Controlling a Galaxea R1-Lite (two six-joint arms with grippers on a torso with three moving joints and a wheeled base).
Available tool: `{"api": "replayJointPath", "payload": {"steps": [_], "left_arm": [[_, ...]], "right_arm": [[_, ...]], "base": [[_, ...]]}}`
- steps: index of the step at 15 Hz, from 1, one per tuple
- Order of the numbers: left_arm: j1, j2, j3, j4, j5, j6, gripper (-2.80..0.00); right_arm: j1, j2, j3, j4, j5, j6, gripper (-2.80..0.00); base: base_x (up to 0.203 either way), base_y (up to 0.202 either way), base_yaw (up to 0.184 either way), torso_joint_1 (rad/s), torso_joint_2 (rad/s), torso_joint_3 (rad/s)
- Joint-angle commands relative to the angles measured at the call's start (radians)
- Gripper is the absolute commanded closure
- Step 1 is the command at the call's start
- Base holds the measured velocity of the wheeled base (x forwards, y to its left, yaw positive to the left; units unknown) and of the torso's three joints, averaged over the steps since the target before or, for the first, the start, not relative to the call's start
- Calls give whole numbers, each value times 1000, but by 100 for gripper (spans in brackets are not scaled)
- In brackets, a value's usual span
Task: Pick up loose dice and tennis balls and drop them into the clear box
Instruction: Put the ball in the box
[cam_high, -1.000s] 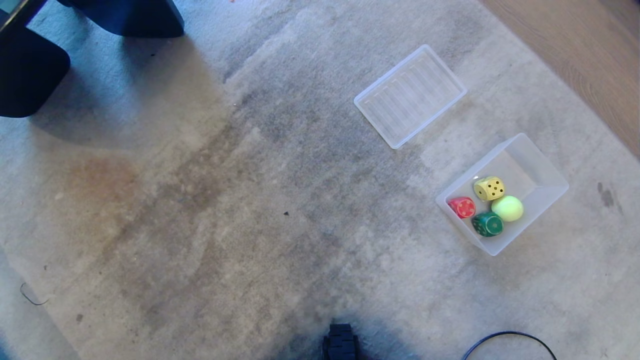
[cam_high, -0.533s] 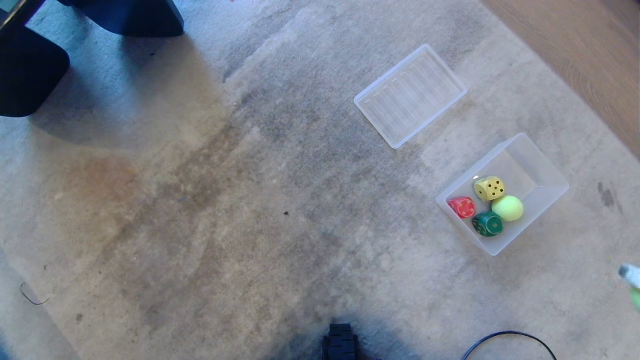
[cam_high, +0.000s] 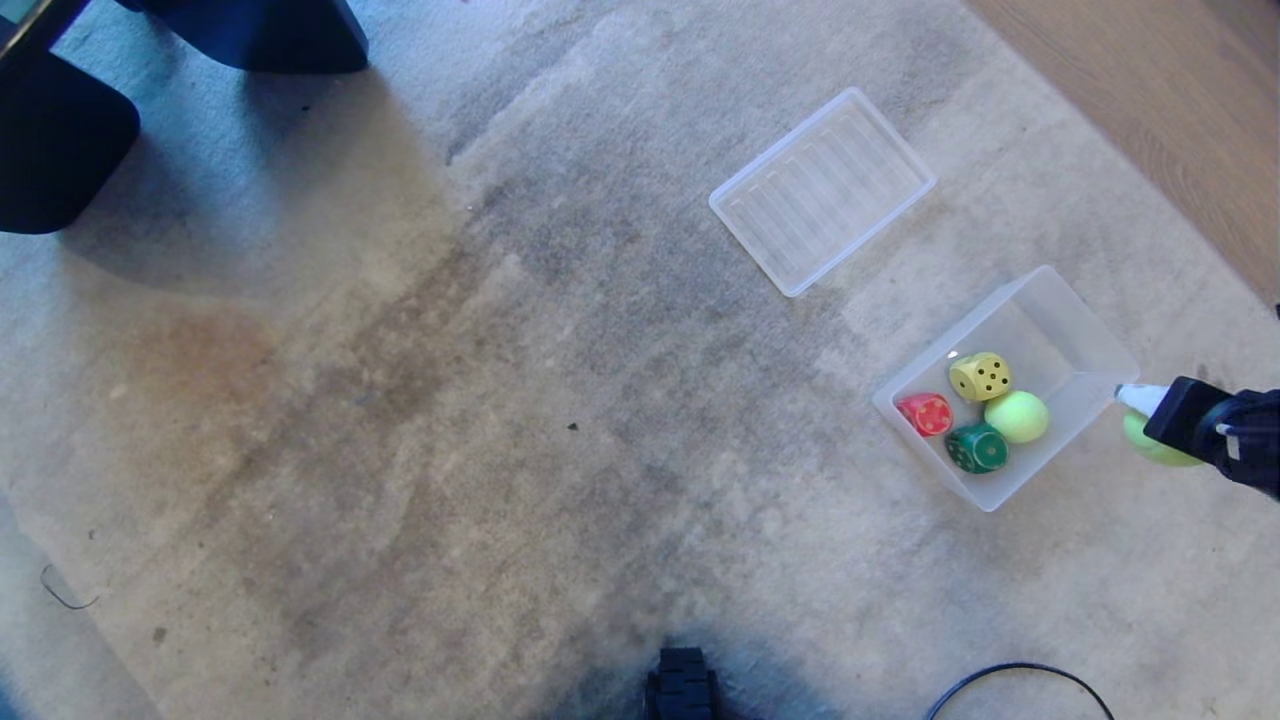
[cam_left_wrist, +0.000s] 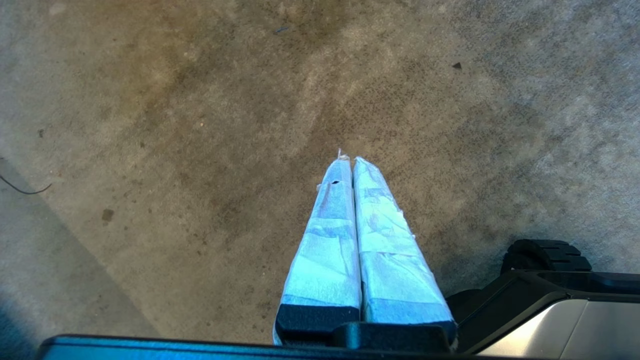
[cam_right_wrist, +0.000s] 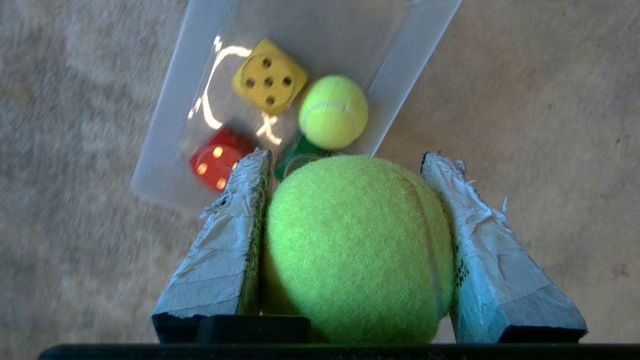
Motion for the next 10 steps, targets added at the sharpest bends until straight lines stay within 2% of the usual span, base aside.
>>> {"api": "replayJointPath", "payload": {"steps": [1, 4, 6, 10], "left_arm": [[0, 0, 0, 0, 0, 0, 0], [0, 0, 0, 0, 0, 0, 0], [0, 0, 0, 0, 0, 0, 0], [0, 0, 0, 0, 0, 0, 0]], "right_arm": [[-55, 134, -58, -30, 43, 6, 0], [-60, 191, -90, -50, 45, 12, 0], [-59, 238, -98, -116, 53, 26, 0], [-56, 271, -151, -123, 58, 25, 0]], "base": [[0, 0, 0, 0, 0, 0], [0, 0, 0, 0, 0, 0], [0, 0, 0, 0, 0, 0], [0, 0, 0, 0, 0, 0]]}}
